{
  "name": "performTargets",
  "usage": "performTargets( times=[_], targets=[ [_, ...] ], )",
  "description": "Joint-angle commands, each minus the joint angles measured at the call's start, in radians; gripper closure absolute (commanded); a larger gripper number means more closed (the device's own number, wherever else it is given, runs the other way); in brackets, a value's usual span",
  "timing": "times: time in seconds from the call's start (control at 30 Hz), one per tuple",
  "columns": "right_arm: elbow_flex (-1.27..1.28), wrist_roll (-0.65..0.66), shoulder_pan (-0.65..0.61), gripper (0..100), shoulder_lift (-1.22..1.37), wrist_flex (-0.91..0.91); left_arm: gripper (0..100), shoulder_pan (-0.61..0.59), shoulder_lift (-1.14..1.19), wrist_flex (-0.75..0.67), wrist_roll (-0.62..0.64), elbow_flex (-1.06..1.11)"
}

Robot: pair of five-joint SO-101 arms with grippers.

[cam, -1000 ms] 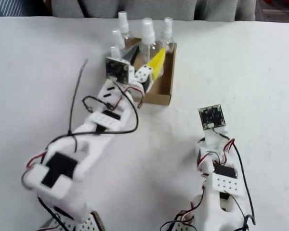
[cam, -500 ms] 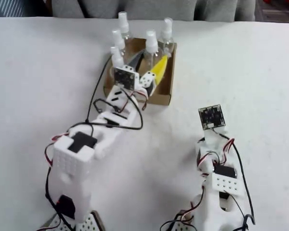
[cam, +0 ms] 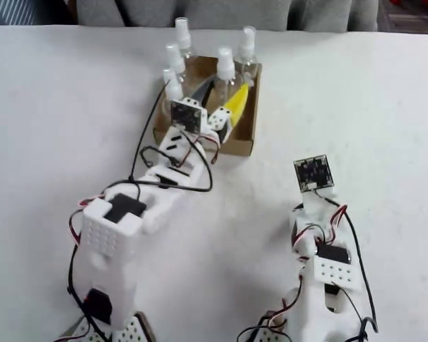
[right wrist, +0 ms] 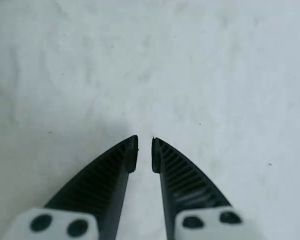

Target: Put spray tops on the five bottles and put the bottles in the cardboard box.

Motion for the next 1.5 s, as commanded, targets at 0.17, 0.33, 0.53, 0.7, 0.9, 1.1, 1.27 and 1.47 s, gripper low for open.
performTargets(
  times=[0.17, 0.33, 0.53, 0.7, 0.9, 1.1, 1.27, 1.47],
  targets=[
    [-0.011, 0.008, -0.010, 96.7, -0.016, -0.016, 91, 0.013, -0.012, -0.031, -0.005, -0.051],
    [-0.011, 0.008, -0.010, 96.7, -0.016, -0.015, 91, 0.013, -0.010, -0.029, -0.005, -0.049],
    [-0.011, 0.008, -0.010, 96.7, -0.016, -0.012, 91, 0.028, 0.065, 0.005, -0.034, -0.077],
    [-0.011, 0.008, -0.010, 96.7, -0.016, -0.012, 91, 0.041, 0.148, 0.006, -0.104, -0.144],
    [-0.011, 0.008, -0.010, 96.7, -0.016, -0.012, 91, 0.041, 0.166, 0.008, -0.107, -0.153],
    [-0.011, 0.008, -0.010, 96.7, -0.016, -0.012, 91, 0.051, 0.168, 0.074, -0.110, -0.149],
    [-0.011, 0.008, -0.008, 96.7, -0.016, -0.012, 91, 0.061, 0.168, 0.077, -0.110, -0.147],
    [-0.011, 0.008, -0.008, 96.7, -0.016, -0.012, 90, 0.056, 0.166, 0.078, -0.110, -0.146]
  ],
)
